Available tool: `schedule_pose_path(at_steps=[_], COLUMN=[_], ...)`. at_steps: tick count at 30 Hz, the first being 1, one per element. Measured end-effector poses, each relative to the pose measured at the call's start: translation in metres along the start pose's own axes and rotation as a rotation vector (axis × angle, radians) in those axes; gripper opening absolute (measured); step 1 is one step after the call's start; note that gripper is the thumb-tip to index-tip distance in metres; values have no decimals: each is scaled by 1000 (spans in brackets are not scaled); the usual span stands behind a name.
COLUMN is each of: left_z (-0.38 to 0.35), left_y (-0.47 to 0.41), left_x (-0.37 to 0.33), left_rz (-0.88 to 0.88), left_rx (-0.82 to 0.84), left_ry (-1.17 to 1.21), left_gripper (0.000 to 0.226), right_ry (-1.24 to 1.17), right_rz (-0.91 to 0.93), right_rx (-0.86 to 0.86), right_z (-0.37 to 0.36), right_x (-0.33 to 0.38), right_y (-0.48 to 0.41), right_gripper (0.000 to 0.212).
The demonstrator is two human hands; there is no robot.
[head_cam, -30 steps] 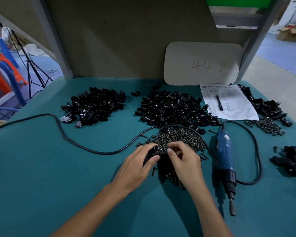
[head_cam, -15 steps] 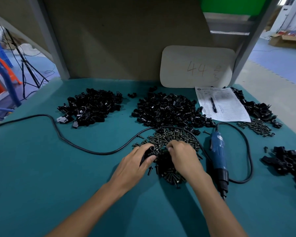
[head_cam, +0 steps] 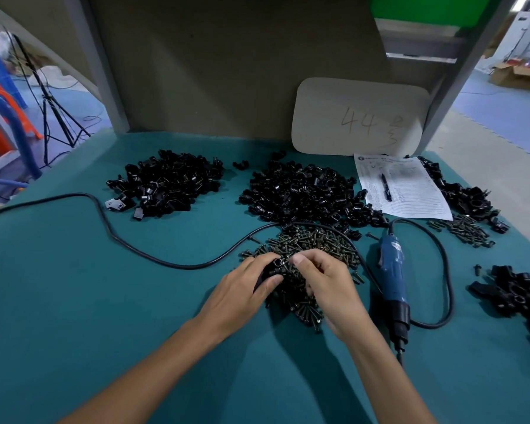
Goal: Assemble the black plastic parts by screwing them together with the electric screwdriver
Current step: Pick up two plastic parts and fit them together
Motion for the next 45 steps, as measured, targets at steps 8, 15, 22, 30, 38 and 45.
schedule_pose_path(at_steps=[8, 15, 22, 30, 38, 45], left_z=[1, 2, 2, 4, 3, 2], left_y=[1, 0, 1, 1, 0, 0], left_x=[-2, -5, -5, -8, -7, -6], left_rz=[3, 4, 3, 8, -3, 9], left_rx=[14, 28, 4, 34, 29, 36], left_ry=[-6, -11, -2, -34, -13, -27], left_gripper=[42, 38, 36, 39, 37, 35], right_ry=[-229, -46, -162, -185, -217, -138], right_rz=[-44, -43, -86, -170, -114, -150], right_rx=[-105, -93, 20, 86, 145, 176], right_z=[-4, -16, -10, -11, -7, -4], right_x=[-9, -15, -13, -12, -6, -10], right_y=[5, 8, 4, -1, 1, -4], right_gripper=[16, 11, 13, 10, 15, 7])
Point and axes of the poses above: each hand's wrist, its own y-axis away from the middle knuckle, its own z-axis out of the back of the hand, x = y × z, the point moved 2 cm from there along -y, towards the middle knuckle, and after that the axes turned 10 degrees about -z, right-handed, at the moved point
